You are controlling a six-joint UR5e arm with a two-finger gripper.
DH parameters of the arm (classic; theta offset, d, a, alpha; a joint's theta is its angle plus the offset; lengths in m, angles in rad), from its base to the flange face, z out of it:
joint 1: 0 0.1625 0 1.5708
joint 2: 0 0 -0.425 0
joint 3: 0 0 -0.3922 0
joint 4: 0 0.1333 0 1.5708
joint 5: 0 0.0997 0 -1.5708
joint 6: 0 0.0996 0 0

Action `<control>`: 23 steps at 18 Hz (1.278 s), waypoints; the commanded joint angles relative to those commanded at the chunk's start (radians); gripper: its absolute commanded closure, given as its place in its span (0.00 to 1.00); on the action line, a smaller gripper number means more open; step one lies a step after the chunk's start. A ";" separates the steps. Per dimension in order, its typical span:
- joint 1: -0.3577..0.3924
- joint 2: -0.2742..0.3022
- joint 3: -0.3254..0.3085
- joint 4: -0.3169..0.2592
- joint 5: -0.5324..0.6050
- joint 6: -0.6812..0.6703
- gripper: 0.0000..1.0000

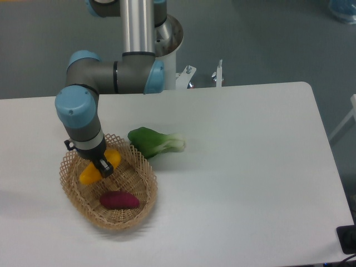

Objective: Place the mango in the basket

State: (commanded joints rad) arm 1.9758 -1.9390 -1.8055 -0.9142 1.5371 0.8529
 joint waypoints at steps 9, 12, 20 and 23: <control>0.040 0.009 0.028 -0.006 0.003 0.009 0.00; 0.092 0.020 0.061 -0.017 0.006 0.023 0.00; 0.261 0.012 0.161 -0.051 0.000 0.093 0.00; 0.327 0.012 0.167 -0.080 0.006 0.205 0.00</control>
State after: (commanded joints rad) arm 2.3023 -1.9267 -1.6383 -0.9939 1.5432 1.0581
